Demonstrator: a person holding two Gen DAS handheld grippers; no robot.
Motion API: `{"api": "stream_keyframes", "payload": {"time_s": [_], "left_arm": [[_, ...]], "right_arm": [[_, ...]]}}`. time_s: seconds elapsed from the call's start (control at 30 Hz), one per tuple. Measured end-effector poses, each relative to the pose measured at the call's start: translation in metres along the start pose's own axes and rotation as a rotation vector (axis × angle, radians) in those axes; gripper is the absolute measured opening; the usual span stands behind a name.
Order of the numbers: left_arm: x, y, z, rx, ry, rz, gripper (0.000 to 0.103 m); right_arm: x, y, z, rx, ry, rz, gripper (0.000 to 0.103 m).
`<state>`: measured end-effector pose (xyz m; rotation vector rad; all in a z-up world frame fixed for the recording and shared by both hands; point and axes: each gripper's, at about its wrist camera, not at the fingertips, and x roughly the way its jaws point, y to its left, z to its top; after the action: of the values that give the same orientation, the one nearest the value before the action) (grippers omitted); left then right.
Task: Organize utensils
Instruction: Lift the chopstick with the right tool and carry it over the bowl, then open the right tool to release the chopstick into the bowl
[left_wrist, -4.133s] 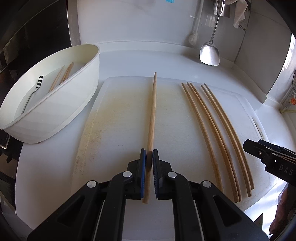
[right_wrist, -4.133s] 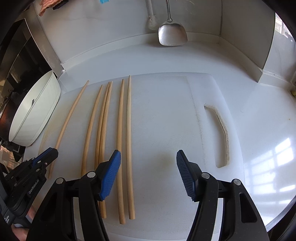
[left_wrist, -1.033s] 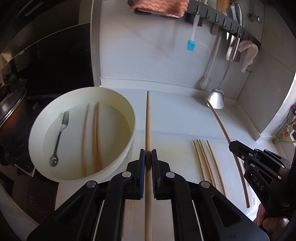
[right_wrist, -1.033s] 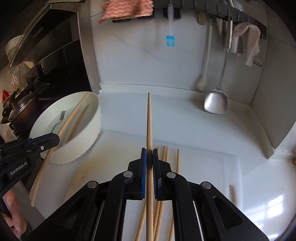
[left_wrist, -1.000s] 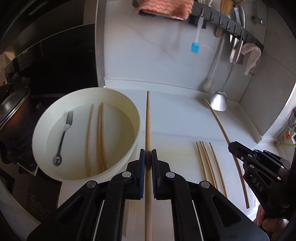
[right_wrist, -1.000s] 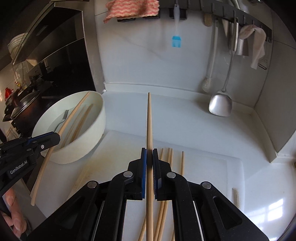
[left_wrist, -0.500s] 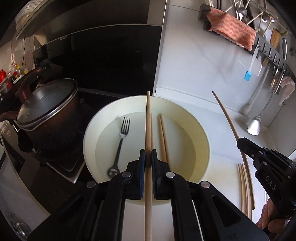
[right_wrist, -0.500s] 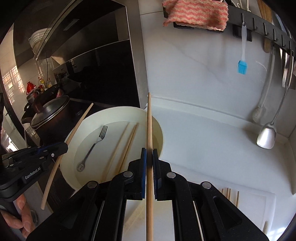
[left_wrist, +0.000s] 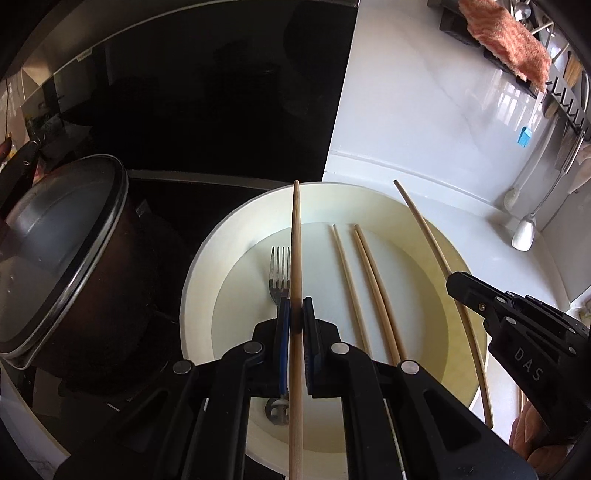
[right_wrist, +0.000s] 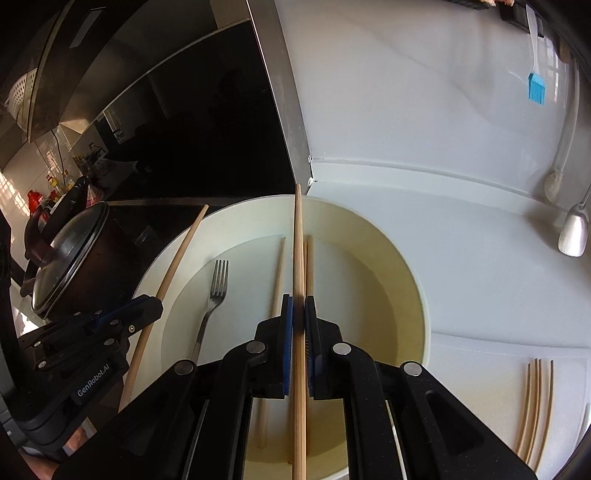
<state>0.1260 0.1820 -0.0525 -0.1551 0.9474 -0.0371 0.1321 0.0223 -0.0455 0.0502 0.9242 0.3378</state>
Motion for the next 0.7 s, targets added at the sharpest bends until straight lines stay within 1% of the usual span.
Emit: {"api": "stream_keyframes", "payload": {"time_s": [0.13, 0.23, 0.43, 0.57, 0.7], "left_arm": [[0.013, 0.008, -0.003, -0.029, 0.033, -0.003, 0.007], [0.025, 0.009, -0.004, -0.03, 0.074, -0.008, 0.008], [0.041, 0.012, -0.006, -0.034, 0.124, 0.005, 0.008], [0.047, 0.011, -0.005, -0.024, 0.137, 0.016, 0.008], [0.05, 0.01, -0.002, -0.024, 0.145, 0.017, 0.008]], "right_arm": [[0.02, 0.001, 0.004, 0.008, 0.058, 0.018, 0.006], [0.035, -0.002, 0.007, 0.03, 0.108, 0.039, 0.006], [0.058, -0.006, 0.01, 0.043, 0.184, 0.038, 0.006], [0.07, -0.01, 0.009, 0.063, 0.233, 0.042, 0.006], [0.077, -0.011, 0.011, 0.074, 0.256, 0.046, 0.006]]}}
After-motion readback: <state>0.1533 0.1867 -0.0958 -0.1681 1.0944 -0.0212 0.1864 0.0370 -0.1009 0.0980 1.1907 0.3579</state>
